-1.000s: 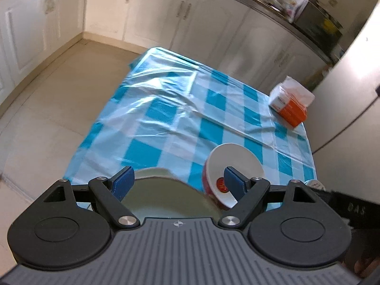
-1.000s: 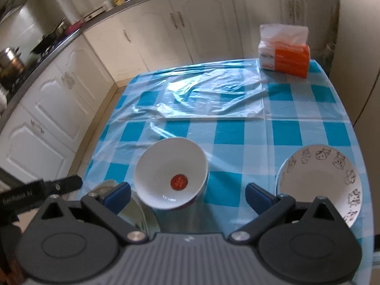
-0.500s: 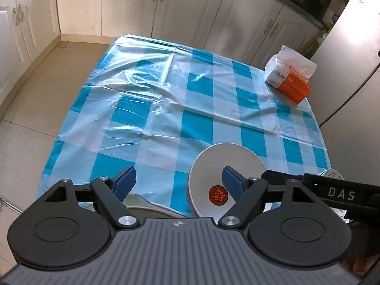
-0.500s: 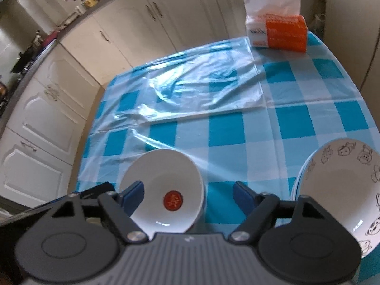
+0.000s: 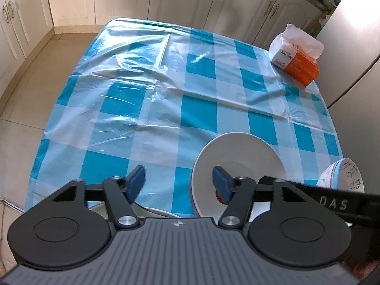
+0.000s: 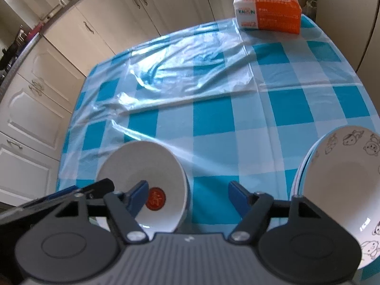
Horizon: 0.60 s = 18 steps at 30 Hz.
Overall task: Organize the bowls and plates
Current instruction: 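Lift and carry the red-character bowl with both grippers toward the stacked bowls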
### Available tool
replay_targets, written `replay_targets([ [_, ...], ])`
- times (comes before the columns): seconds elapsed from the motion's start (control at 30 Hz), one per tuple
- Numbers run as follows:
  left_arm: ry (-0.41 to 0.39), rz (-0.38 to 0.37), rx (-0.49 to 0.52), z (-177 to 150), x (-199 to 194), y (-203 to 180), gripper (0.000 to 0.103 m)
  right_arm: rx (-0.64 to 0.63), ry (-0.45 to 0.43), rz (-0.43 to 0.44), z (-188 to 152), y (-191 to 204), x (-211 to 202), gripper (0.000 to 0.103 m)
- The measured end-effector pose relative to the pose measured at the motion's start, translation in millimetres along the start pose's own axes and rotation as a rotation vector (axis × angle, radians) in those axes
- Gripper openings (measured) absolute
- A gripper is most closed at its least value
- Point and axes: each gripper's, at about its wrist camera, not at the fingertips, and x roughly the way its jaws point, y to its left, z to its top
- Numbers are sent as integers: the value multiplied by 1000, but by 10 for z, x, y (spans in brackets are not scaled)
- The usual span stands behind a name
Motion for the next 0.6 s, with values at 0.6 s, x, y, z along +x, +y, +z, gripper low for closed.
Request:
replay_targets([
  [0.6, 60, 26, 46, 20, 309, -118, 46, -31, 11, 16, -74, -16, 239, 27],
])
